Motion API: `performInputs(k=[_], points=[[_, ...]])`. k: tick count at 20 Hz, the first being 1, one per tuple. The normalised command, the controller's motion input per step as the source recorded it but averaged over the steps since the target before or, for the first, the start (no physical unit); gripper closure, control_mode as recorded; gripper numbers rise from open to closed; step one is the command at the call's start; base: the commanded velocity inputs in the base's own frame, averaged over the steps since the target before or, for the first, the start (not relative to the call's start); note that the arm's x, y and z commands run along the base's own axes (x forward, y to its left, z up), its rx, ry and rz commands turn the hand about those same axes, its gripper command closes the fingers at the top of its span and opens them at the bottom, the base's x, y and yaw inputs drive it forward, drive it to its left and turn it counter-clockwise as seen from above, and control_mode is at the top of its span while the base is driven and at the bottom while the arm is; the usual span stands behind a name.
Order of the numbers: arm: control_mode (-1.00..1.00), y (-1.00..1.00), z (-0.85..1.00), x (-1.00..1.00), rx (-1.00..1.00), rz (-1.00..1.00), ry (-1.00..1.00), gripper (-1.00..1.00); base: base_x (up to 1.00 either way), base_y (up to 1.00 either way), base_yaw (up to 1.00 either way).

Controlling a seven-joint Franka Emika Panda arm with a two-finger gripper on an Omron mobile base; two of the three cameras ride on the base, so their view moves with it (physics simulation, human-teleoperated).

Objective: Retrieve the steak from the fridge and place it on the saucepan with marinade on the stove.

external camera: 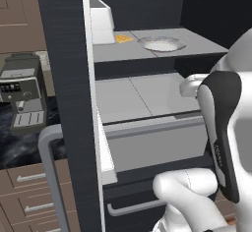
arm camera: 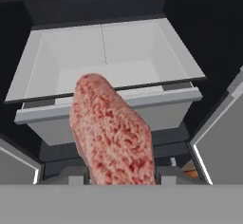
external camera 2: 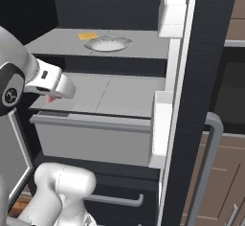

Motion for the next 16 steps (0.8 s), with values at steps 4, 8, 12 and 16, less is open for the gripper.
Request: performInputs(k=[4,8,12,16], points=[[-1.0,0.0,0.0,-0.72,0.0,0.0,0.13,1.0,0.0,0.0,0.0],[-1.0,0.0,-0.02,-0.36,0.0,0.01,0.07,1.0,0.0,0.0,0.0],[-1.0,0.0,-0.12,-0.28,0.0,0.03,0.02,1.0,0.0,0.0,0.0],[-1.0,0.0,-0.11,-0.27,0.0,0.04,0.0,1.0,0.0,0.0,0.0]])
